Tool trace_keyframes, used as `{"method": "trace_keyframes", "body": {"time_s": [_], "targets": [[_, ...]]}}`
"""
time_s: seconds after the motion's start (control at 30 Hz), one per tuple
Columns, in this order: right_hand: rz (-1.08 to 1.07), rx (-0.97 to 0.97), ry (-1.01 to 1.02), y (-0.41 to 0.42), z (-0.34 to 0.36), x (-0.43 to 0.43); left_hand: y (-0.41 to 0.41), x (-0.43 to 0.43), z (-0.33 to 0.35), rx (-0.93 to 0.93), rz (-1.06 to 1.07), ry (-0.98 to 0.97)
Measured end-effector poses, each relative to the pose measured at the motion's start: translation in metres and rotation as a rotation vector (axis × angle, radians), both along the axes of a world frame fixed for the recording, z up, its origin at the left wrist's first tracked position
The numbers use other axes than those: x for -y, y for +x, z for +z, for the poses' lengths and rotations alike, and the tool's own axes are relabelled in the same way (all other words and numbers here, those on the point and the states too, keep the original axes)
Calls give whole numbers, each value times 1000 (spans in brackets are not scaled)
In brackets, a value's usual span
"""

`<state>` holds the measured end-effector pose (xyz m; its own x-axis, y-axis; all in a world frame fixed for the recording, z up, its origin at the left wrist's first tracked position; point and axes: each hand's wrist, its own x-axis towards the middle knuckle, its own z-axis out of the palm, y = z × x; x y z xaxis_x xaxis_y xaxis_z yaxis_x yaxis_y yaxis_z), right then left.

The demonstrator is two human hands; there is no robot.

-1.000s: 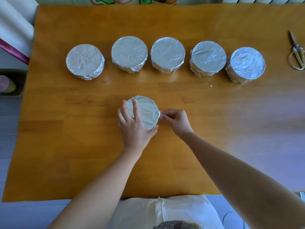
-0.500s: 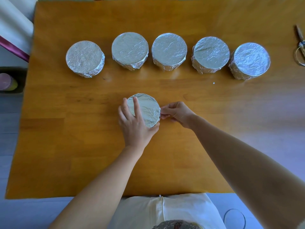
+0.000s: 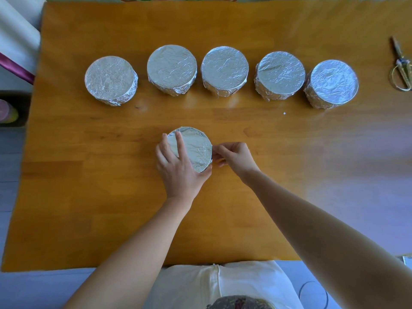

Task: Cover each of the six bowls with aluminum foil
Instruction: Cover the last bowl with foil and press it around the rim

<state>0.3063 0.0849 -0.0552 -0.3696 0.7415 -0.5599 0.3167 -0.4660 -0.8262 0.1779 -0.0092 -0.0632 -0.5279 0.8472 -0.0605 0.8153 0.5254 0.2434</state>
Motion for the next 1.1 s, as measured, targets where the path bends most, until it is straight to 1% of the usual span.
{"method": "trace_keyframes", "body": {"time_s": [0.07,0.17,0.3,0.4,0.57,0.67,0.77,0.87,0.97,1.1], "targets": [[27,-10,5,0,-2,7,1,-1,0,5,9,2],[17,56,31,-5,-5,8,1,-1,0,2,4,4],[33,61,31,-6,-6,4,-5,4,-2,19,-57,22],[44,42,12,-5,-7,3,-13,13,-6,119,-72,70],[68,27,10,-6,-5,4,-24,34,-17,385,-48,212],[67,6,6,-6,-5,6,-23,36,-17,432,-26,226],[45,-12,-5,-6,-7,8,-18,37,-13,363,30,244],[40,-14,-9,-8,-7,9,-10,49,-15,247,100,362],[25,-7,-8,-10,-10,10,1,61,-18,197,179,446],[24,-5,-10,-12,-10,8,13,67,-19,155,139,425]]}}
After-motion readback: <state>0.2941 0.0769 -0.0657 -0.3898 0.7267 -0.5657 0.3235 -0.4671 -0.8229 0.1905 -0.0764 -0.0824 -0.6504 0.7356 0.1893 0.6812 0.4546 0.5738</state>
